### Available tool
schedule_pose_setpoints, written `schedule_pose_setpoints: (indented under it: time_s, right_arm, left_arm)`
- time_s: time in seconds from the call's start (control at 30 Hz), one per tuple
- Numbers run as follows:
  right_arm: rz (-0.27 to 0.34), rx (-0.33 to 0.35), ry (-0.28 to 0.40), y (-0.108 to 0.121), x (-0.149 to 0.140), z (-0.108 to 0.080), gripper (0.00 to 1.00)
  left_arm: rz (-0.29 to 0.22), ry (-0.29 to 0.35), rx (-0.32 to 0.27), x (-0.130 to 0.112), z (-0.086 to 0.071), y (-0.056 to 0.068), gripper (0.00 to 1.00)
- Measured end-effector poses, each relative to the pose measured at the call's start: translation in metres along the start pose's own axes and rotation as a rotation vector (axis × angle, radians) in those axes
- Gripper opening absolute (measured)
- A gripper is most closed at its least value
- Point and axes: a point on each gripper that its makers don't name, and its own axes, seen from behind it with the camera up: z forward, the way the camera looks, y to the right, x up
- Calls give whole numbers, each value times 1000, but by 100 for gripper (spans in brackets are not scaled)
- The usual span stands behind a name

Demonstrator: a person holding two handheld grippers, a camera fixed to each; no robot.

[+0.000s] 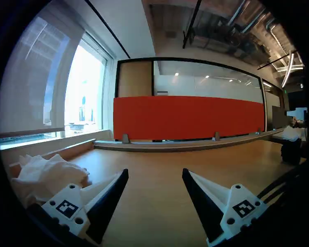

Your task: Fold towel

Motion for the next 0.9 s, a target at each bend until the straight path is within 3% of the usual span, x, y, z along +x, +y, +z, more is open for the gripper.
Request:
schedule_pose_setpoints:
  time_s: [0.4,0.9]
  right_arm:
    - [35,-15,-17,17,-49,-5,100]
    - [58,-30,-25,32,-87,-10,100]
  left_arm:
    - [0,0,0,0,0,1,97]
    - [-1,0,0,0,0,1,97]
